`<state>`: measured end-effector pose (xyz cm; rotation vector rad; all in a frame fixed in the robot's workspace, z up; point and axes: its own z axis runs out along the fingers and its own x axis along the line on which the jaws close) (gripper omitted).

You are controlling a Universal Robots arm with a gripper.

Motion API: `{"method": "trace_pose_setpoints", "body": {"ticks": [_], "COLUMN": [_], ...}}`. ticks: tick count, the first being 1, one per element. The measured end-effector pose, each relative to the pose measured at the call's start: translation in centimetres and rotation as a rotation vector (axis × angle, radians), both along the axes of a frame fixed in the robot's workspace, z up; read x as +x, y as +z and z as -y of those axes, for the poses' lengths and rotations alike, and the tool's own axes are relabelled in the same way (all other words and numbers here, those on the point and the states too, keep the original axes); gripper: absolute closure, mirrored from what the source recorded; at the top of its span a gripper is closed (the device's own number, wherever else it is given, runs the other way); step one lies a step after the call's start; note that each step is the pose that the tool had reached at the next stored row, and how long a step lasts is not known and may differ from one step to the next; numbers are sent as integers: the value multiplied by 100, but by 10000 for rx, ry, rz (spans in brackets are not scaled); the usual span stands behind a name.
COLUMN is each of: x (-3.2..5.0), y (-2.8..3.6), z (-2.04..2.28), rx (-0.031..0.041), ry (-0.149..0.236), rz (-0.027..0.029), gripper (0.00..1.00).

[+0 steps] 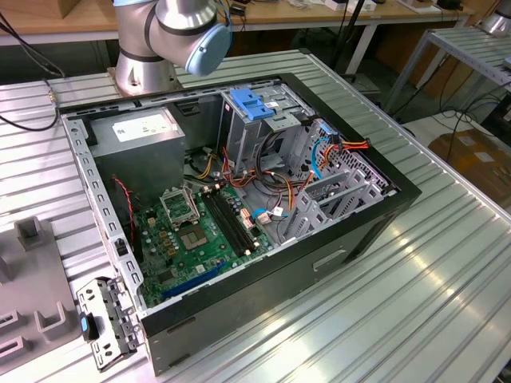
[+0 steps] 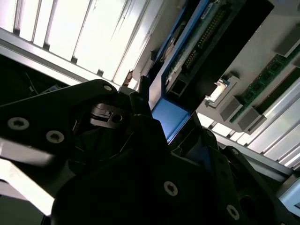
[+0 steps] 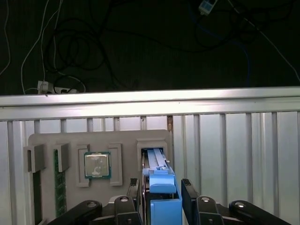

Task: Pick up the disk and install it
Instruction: 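Pick up the disk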

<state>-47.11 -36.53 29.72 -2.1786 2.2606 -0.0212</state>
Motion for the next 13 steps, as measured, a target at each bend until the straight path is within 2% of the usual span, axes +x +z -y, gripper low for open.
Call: {"method": "trace_pose_setpoints", "body": {"ticks": [13], "x": [0], "y": [-23], "z": [6], "rx": [1], "ry": [0], "rz": [2], "gripper": [52]}}
